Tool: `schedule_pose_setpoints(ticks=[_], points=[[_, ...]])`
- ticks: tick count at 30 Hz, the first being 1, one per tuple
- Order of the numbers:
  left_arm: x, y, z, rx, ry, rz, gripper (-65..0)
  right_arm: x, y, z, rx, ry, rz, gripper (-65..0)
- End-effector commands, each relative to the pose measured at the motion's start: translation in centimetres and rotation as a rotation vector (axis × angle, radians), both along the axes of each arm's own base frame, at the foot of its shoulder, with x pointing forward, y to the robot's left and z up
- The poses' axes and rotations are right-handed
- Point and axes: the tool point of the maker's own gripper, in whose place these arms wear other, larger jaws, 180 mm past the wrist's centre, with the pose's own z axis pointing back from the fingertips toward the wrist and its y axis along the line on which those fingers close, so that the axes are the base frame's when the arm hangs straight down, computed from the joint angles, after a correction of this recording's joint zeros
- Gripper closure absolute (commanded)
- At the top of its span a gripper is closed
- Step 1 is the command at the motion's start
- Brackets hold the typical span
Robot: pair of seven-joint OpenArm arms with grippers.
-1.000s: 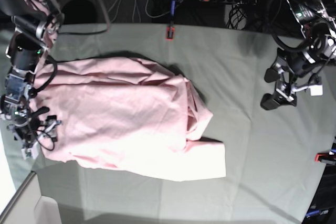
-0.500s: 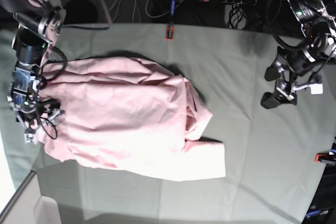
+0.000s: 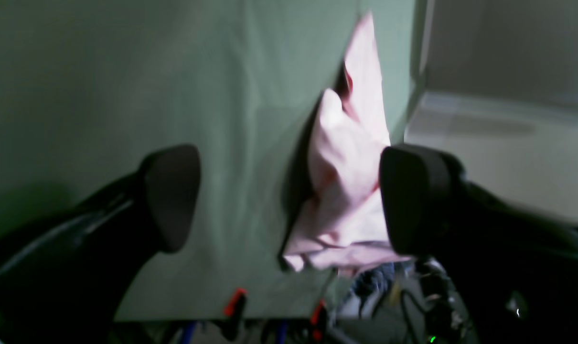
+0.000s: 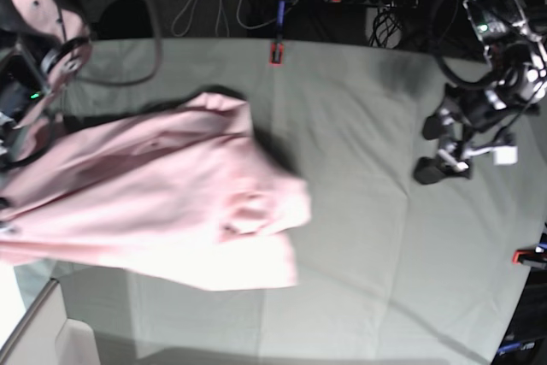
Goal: Layout the t-shirt on the table in an organized manner, then fold the t-shirt properly
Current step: 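Grasp the shirt fabric with the left gripper and drag it outward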
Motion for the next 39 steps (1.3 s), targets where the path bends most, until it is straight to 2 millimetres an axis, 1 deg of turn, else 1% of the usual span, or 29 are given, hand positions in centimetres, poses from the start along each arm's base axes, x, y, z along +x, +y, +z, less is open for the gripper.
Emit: schedule_pose_setpoints(ticks=[1, 2, 3, 5, 6, 7, 8, 10, 13, 16, 18, 20, 22, 24, 25, 26, 28, 31, 32, 33, 39], points=[[1.3, -0.7, 1.7, -0.043, -0.050, -0.009, -57.5, 0.0, -2.3, 4.1, -0.051, -0.098, -0.049, 0.0], [1.6, -1.2, 1.8, -0.047, -0.053, -0.021, -57.5, -0.4, -3.2, 5.0, -0.051, -0.125, -0.079, 0.0], [1.7, -1.9, 1.8, -0.056, -0.056, -0.034, -57.5, -1.3, -4.4, 5.9, -0.055, -0.148, -0.116, 0.0], [2.2, -2.9, 2.1, -0.070, -0.067, -0.050, -57.5, -2.9, -6.1, 6.6, -0.059, -0.166, -0.167, 0.0], [2.5, -3.5, 2.2, -0.080, -0.070, -0.058, -57.5, -3.4, -6.5, 6.4, -0.053, -0.162, -0.181, 0.0], [2.7, -4.3, 1.8, -0.086, -0.058, -0.070, -57.5, -4.1, -6.7, 5.7, -0.042, -0.143, -0.193, 0.0], [3.1, -5.2, 1.4, -0.089, -0.047, -0.085, -57.5, -4.7, -6.7, 4.7, -0.038, -0.112, -0.195, 0.0], [4.2, -7.7, 0.6, -0.097, -0.021, -0.132, -57.6, -5.7, -6.5, 3.3, -0.037, -0.075, -0.192, 0.0], [5.5, -11.7, -0.3, -0.102, 0.016, -0.205, -57.6, -6.1, -5.4, 1.4, -0.017, -0.046, -0.183, 0.0], [7.5, -17.3, 0.2, -0.092, 0.006, -0.299, -57.7, -6.3, -4.6, 0.2, -0.007, -0.015, -0.142, 0.0], [9.0, -19.0, 0.3, -0.016, -0.024, -0.318, -57.7, -6.1, -3.4, -0.9, 0.012, 0.004, -0.098, 0.0], [10.3, -20.2, 0.0, 0.080, -0.058, -0.328, -57.7, -6.2, -2.9, -1.5, 0.017, 0.016, -0.082, 0.0], [11.9, -22.0, -0.3, 0.176, -0.111, -0.339, -57.7, -6.6, -2.8, -1.9, 0.018, 0.030, -0.080, 0.0], [12.9, -24.3, -0.6, 0.241, -0.157, -0.366, -57.7, -6.8, -2.8, -2.3, 0.019, 0.040, -0.080, 0.0], [13.3, -25.1, -0.9, 0.267, -0.170, -0.376, -57.7, -7.0, -2.7, -2.5, 0.020, 0.046, -0.079, 0.0], [13.6, -25.7, -1.2, 0.284, -0.179, -0.380, -57.7, -7.2, -2.7, -2.7, 0.020, 0.050, -0.079, 0.0], [14.2, -26.4, -2.8, 0.311, -0.168, -0.369, -57.7, -7.4, -2.7, -2.9, 0.020, 0.058, -0.079, 0.0], [15.3, -26.3, -4.7, 0.340, -0.128, -0.337, -57.6, -7.4, -2.7, -2.9, 0.021, 0.059, -0.078, 0.0], [15.3, -26.3, -5.4, 0.347, -0.116, -0.333, -57.6, -7.4, -2.7, -2.9, 0.021, 0.059, -0.078, 0.0], [15.5, -26.3, -5.7, 0.356, -0.117, -0.325, -57.5, -7.4, -2.7, -2.9, 0.021, 0.061, -0.078, 0.0], [16.0, -28.5, -4.2, 0.417, -0.234, -0.354, -57.2, -7.7, -2.7, -3.2, 0.022, 0.070, -0.079, 0.0]])
